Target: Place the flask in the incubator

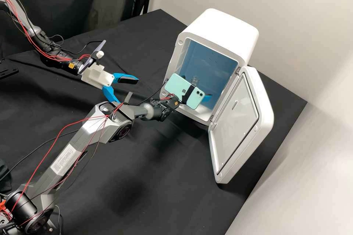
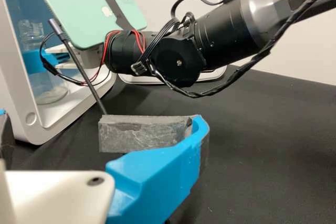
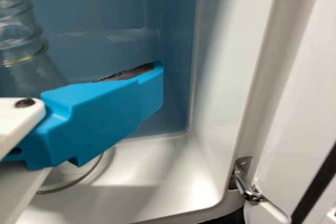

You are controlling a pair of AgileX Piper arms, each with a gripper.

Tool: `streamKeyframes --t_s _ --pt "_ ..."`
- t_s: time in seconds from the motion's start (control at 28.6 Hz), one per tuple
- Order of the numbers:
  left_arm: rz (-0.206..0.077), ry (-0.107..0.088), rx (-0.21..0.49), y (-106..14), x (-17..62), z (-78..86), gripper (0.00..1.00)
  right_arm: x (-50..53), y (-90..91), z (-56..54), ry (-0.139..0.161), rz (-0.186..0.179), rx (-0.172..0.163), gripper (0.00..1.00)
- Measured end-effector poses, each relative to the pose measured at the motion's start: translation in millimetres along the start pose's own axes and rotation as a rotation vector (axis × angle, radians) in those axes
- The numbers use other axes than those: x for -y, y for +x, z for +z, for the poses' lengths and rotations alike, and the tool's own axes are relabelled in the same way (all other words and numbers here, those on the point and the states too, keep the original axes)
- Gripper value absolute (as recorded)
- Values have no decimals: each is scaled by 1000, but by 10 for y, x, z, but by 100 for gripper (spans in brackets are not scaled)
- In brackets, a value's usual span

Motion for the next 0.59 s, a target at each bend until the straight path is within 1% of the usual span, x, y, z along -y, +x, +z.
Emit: streamKeyframes --t_s 0.21,0.24,0.28,0.31,0.35,0.42,0.52,0.59 --pt "0 0 0 0 0 0 100 -46 -2 48 10 6 7 100" --pt "0 0 0 0 0 0 100 -55 -3 56 11 9 7 100" --pt "0 0 0 0 0 0 100 -55 -16 88 12 18 2 100" --pt "0 0 0 0 0 0 100 -61 -26 98 12 25 -4 100" --pt "0 0 0 0 0 0 100 -40 -37 113 12 25 -6 100" --pt "0 0 0 0 0 0 100 -18 -72 149 14 20 1 100" --pt "0 -3 0 0 0 0 100 -20 -144 150 15 7 16 100" --pt "0 -9 0 0 0 0 100 -22 -228 159 -20 -7 32 100"
